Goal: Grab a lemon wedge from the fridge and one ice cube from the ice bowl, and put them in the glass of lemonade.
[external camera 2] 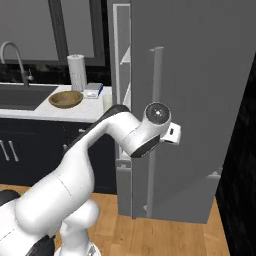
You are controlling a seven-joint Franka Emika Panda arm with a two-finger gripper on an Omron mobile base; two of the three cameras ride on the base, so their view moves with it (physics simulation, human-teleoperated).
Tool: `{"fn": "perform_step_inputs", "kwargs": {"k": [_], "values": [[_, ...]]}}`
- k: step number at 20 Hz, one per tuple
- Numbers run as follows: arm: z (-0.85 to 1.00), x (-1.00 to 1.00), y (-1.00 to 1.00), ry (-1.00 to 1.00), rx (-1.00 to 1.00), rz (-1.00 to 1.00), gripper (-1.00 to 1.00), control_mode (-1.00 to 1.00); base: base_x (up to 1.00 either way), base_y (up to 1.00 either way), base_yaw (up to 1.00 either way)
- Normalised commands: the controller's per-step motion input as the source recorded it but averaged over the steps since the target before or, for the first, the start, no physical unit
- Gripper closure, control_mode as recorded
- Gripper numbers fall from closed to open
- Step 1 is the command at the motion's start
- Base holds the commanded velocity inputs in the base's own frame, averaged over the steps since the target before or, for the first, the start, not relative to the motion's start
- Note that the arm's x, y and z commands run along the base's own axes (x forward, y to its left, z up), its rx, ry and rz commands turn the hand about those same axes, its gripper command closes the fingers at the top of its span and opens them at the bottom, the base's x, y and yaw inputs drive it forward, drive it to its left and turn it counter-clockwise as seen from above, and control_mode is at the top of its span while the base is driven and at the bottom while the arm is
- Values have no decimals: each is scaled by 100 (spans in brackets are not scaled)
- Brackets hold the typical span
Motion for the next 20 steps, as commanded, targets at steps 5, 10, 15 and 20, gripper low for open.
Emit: {"fn": "perform_step_inputs", "kwargs": {"k": [5, 10, 15, 20], "values": [[40, -76, 0, 3, -2, -1, -100, -100, 0, 0, 0], [47, -61, 5, 10, -7, -8, -100, -100, 0, 0, 0], [34, -20, 55, 4, -12, -8, -100, -100, 0, 0, 0], [1, 29, 98, -3, -13, -8, -100, -100, 0, 0, 0]]}}
